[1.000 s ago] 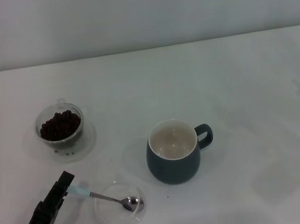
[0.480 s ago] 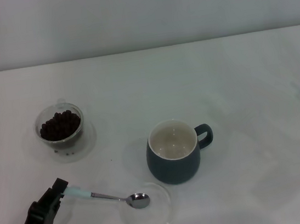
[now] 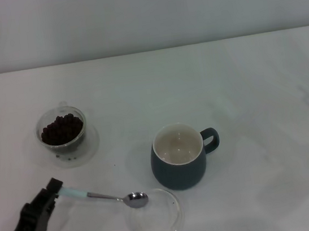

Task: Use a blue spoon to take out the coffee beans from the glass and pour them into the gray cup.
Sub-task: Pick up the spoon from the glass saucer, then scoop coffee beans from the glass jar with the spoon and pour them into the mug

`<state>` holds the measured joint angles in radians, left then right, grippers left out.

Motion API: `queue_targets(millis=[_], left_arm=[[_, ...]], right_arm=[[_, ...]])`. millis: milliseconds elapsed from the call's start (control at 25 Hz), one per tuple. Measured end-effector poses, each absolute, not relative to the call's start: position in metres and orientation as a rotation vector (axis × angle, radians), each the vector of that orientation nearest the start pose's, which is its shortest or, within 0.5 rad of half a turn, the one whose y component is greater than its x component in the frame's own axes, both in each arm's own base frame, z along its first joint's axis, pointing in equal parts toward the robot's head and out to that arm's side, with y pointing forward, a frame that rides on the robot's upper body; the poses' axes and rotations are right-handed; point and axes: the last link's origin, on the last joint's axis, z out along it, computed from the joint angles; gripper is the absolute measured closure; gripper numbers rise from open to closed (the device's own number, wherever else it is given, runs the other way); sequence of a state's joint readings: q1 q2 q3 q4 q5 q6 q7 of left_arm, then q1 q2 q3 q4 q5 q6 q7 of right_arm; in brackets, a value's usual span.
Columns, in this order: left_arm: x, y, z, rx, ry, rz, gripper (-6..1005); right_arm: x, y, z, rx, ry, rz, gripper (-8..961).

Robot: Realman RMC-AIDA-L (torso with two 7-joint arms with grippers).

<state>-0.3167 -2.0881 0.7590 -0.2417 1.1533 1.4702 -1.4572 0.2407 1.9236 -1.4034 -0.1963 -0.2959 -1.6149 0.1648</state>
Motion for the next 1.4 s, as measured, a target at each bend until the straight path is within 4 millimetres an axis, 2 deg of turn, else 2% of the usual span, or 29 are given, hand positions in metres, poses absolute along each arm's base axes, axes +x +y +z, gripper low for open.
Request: queue_targets(millis=[200, 600, 760, 920, 1040, 1080, 1120, 1280, 1400], left_arm=[[-0.330, 0.211, -0.059, 1.868, 2.223, 1.944, 866], [-0.343, 0.215, 0.004, 2.057, 1.947, 2.192, 866], [-0.349, 0.221, 0.034, 2.153, 1.861, 2.253, 865], [-0.352, 0.236, 0.069, 2.257, 1.777, 2.280, 866], [-0.353, 0.243, 0.078, 2.283, 1.758, 2.280, 866], [-0.353, 0.253, 0.090, 2.322, 1.739, 2.267, 867], [-0.353, 0.273, 0.109, 2.395, 1.735, 2.221, 867], [-0.348, 0.303, 0.129, 2.508, 1.731, 2.126, 867], [-0.339, 0.330, 0.138, 2.599, 1.735, 2.010, 867]], right_arm=[[0.343, 0.270, 0.080, -1.671, -0.020, 0.757, 357], [0.341, 0.271, 0.076, -1.675, -0.018, 0.768, 358], [0.339, 0.270, 0.072, -1.676, -0.011, 0.777, 358], [0.335, 0.271, 0.064, -1.674, 0.000, 0.795, 358], [0.330, 0.271, 0.057, -1.675, 0.009, 0.814, 358], [0.328, 0.271, 0.053, -1.676, 0.012, 0.825, 358], [0.328, 0.271, 0.053, -1.676, 0.012, 0.825, 358], [0.322, 0.269, 0.041, -1.707, 0.021, 0.849, 359], [0.321, 0.268, 0.038, -1.722, 0.024, 0.856, 359]])
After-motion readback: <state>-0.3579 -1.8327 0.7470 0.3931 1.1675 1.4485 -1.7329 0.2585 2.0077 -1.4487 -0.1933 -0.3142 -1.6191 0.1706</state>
